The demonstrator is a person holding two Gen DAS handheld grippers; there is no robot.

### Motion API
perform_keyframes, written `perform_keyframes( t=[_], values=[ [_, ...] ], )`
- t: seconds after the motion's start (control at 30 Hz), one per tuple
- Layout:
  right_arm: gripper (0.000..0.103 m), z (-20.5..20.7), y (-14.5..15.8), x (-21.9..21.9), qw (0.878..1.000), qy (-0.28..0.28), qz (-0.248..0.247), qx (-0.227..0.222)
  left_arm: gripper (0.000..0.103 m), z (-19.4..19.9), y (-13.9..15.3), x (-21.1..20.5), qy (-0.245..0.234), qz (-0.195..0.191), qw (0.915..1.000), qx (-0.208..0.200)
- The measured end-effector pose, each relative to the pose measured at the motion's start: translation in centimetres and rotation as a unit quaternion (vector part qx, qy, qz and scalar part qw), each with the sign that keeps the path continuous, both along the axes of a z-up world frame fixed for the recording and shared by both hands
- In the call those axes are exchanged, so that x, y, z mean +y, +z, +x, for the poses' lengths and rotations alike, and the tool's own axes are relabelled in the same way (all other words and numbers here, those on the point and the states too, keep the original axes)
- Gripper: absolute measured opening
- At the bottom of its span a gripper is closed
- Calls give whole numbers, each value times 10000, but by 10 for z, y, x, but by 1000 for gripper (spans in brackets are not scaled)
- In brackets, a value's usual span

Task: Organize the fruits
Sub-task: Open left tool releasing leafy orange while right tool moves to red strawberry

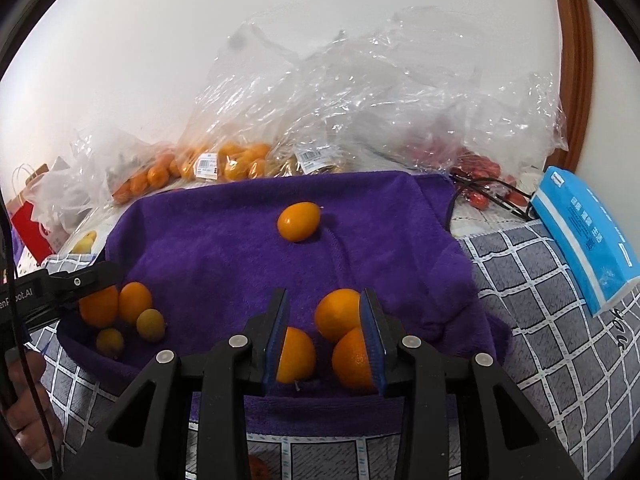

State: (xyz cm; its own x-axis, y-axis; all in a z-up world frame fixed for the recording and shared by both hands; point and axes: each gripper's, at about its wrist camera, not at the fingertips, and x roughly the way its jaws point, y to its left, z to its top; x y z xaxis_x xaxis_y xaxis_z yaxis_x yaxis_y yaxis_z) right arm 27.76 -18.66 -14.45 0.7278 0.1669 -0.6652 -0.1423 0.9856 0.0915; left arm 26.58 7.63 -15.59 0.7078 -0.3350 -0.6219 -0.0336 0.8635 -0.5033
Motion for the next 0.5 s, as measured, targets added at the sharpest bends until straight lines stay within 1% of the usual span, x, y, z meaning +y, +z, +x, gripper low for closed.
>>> perform_keyframes(
  t=[0.1,0.17,0.27,0.37,0.5],
  values=[
    [36,0,0,1,10000,3,-37,-6,56,0,1,0,-12,-15,10000,-25],
    [36,-1,0,2,10000,25,-44,-24,59,-1,2,1,37,-10,10000,-65],
    [37,-3,3,2,9999,49,-51,-78,62,-7,9,6,203,71,9993,-293],
    [42,-5,5,2,9998,67,-29,-163,64,-11,15,12,350,36,9983,-461],
    [42,-9,8,2,9997,78,-46,-214,64,-13,18,18,460,-21,9979,-466]
  ],
)
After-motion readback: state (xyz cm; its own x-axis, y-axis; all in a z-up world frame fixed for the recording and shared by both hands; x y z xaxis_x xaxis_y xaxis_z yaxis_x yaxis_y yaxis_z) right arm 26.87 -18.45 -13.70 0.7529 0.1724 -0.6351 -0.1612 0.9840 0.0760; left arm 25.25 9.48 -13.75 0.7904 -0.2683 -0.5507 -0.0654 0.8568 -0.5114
